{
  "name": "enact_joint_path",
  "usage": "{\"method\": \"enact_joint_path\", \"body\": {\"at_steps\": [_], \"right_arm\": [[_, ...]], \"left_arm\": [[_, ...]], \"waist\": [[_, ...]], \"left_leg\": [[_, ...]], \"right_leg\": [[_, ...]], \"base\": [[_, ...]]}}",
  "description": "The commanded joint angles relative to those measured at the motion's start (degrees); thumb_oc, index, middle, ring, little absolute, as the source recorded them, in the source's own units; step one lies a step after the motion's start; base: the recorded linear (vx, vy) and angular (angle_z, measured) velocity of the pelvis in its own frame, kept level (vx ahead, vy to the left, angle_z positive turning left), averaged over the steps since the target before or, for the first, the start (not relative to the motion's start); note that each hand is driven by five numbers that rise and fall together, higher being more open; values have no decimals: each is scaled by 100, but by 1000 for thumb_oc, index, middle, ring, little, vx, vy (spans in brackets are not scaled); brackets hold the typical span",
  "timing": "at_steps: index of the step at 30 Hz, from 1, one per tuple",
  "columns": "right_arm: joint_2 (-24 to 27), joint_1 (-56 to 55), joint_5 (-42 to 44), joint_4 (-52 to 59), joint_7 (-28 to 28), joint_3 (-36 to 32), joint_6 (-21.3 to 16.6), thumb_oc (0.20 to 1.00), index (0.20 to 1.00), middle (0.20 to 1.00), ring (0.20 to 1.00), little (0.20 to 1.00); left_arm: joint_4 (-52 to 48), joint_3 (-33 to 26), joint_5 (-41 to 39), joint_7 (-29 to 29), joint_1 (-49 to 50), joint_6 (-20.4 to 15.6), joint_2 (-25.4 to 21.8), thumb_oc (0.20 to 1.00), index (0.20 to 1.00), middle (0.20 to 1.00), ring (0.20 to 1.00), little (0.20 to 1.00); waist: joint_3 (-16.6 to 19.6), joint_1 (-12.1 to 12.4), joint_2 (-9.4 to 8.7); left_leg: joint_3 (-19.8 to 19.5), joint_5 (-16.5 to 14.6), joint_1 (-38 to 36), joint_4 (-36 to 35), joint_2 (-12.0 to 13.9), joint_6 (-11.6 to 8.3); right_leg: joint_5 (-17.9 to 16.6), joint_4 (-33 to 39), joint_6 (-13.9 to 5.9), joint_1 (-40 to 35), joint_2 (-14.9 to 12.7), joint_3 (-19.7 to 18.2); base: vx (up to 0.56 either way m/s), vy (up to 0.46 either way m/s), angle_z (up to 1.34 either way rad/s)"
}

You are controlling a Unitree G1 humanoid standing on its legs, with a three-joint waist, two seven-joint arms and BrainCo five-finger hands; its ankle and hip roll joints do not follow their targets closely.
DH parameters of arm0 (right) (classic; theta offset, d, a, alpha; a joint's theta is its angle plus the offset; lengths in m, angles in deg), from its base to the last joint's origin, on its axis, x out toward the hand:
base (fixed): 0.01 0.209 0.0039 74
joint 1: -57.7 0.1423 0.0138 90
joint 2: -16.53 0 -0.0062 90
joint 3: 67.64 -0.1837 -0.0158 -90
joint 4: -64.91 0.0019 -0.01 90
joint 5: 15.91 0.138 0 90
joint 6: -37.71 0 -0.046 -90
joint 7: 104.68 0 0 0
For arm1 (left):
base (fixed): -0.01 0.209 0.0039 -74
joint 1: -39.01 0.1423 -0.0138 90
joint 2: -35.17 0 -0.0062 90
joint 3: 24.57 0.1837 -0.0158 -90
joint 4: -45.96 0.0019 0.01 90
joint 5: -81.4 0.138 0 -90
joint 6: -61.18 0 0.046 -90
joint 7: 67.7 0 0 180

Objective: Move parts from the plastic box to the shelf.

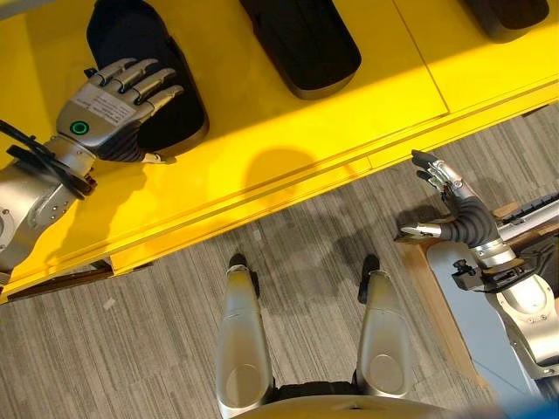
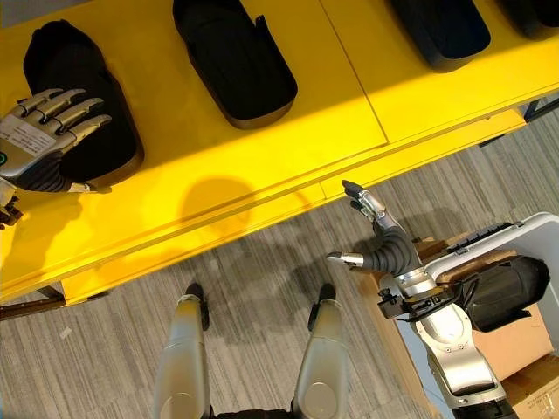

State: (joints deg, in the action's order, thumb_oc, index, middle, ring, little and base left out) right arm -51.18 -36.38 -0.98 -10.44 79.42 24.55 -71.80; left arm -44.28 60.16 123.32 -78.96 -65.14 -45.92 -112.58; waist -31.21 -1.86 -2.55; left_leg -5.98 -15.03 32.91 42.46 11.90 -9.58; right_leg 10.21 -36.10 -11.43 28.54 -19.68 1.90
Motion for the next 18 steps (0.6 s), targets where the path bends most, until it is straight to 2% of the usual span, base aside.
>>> {"method": "enact_joint_path", "body": {"at_steps": [1,5,7,8,9,10,12,13,15,16,18], "right_arm": [[-139,-140,27,-7,-35,-422,-208,1000,1000,1000,1000,1000],[-167,-149,36,18,-32,-455,-225,1000,1000,1000,1000,1000],[-218,-112,61,20,-31,-441,-224,1000,1000,1000,1000,1000],[-262,-76,93,7,-33,-432,-244,1000,1000,1000,1000,1000],[-262,-76,93,7,-33,-432,-244,1000,1000,1000,1000,1000],[-275,-44,110,7,-33,-396,-252,1000,1000,1000,1000,1000],[-344,10,196,-8,-13,-323,-267,1000,1000,1000,1000,1000],[-394,51,223,-56,-38,-293,-277,1000,1000,1000,1000,1000],[-447,66,351,-90,-4,-216,-280,1000,1000,1000,1000,1000],[-472,89,382,-128,-22,-189,-286,1000,1000,1000,1000,1000],[-528,144,357,-183,-43,-61,-268,1000,1000,1000,1000,1000]], "left_arm": [[-196,-346,-215,-185,292,-38,-307,1000,1000,1000,1000,1000],[-656,-815,-596,-69,746,-193,-139,1000,1000,1000,1000,1000],[-914,-1116,-1181,109,1145,-331,194,1000,1000,1000,1000,1000],[-1113,-1228,-1591,202,1349,-410,533,1000,1000,1000,1000,1000],[-1113,-1228,-1591,202,1349,-410,533,1000,1000,1000,1000,1000],[-1156,-1249,-1921,231,1447,-473,748,1000,1000,1000,1000,1000],[-1253,-1191,-2723,274,1594,-562,1224,1000,1000,1000,1000,1000],[-1330,-1014,-3687,372,1776,-718,1818,1000,1000,1000,1000,1000],[-1575,-833,-4478,633,2025,-738,2396,1000,1000,1000,1000,1000],[-1694,-709,-5270,927,2135,-797,2741,1000,1000,1000,1000,1000],[-1661,-316,-6407,1292,2316,-684,3317,1000,1000,1000,1000,1000]], "waist": [[672,46,6],[677,91,29],[673,108,35],[693,135,38],[693,135,38],[707,128,45],[750,148,49],[795,164,62],[800,155,84],[818,148,119],[921,152,206]], "left_leg": [[37,647,210,-116,-77,258],[45,678,142,-203,-76,254],[36,713,61,-272,-71,251],[25,743,-20,-369,-58,245],[25,743,-20,-369,-58,245],[28,775,-88,-446,-52,241],[43,854,-289,-669,-13,215],[39,940,-502,-891,24,201],[40,1078,-749,-1156,85,184],[45,1229,-882,-1387,128,178],[57,1452,-1193,-1834,214,161]], "right_leg": [[183,-919,306,156,0,-116],[174,-882,308,108,3,-110],[154,-846,320,45,12,-96],[143,-800,320,-15,19,-81],[143,-800,320,-15,19,-81],[122,-747,325,-76,31,-76],[83,-609,327,-237,65,-37],[48,-467,317,-419,98,3],[-14,-245,317,-684,154,79],[-84,-63,323,-815,201,148],[-135,232,305,-1089,284,286]], "base": [[0,0,0],[0,0,0],[5,-21,-2],[9,-26,-4],[17,-30,-4],[17,-20,-4],[46,-41,-1],[68,-56,0],[54,-53,-8],[58,-47,-17],[84,-59,-7]]}}
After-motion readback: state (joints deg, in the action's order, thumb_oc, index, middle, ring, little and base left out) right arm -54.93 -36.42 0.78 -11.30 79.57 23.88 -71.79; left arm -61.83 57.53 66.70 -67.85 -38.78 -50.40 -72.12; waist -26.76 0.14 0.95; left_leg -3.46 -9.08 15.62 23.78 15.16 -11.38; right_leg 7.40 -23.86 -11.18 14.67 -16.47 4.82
